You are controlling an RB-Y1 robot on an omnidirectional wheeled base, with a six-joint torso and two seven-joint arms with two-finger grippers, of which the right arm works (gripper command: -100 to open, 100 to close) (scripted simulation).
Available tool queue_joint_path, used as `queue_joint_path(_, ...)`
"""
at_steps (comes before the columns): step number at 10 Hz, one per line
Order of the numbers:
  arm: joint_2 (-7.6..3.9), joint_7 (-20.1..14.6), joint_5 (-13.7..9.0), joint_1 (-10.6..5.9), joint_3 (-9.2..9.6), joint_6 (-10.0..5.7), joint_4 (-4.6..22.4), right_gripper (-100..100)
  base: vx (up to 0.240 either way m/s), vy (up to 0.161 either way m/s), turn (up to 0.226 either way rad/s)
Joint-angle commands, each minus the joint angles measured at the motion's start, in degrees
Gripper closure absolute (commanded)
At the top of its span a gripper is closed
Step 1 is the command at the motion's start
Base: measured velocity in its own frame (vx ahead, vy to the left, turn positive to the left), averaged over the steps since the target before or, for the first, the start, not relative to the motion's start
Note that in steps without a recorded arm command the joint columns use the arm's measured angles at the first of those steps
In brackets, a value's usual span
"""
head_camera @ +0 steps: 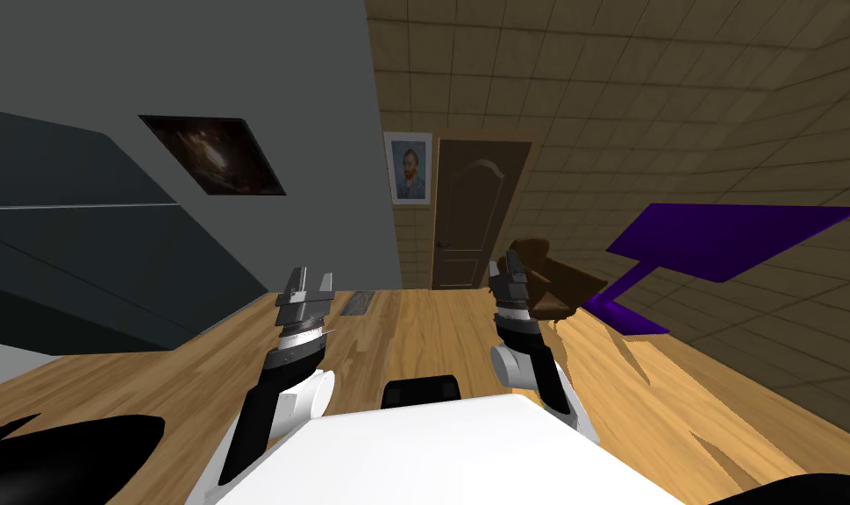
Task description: Pull the door open
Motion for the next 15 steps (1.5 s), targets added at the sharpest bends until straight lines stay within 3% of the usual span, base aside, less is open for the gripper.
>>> queue_joint_path(1,-0.39,-0.17,-0.11,-0.68,-0.03,-0.29,1.61,-100,0.053,-0.006,-0.001)
queue_joint_path(8,-2.02,-0.99,-0.63,-4.03,-0.16,-1.72,9.57,-100,0.107,-0.002,0.002)
queue_joint_path(9,-2.47,-1.25,-0.79,-5.08,-0.20,-2.17,12.06,-100,0.116,0.003,0.003)
queue_joint_path(15,-3.91,-2.16,-1.37,-8.79,-0.34,-3.75,20.85,-100,0.107,-0.005,0.002)
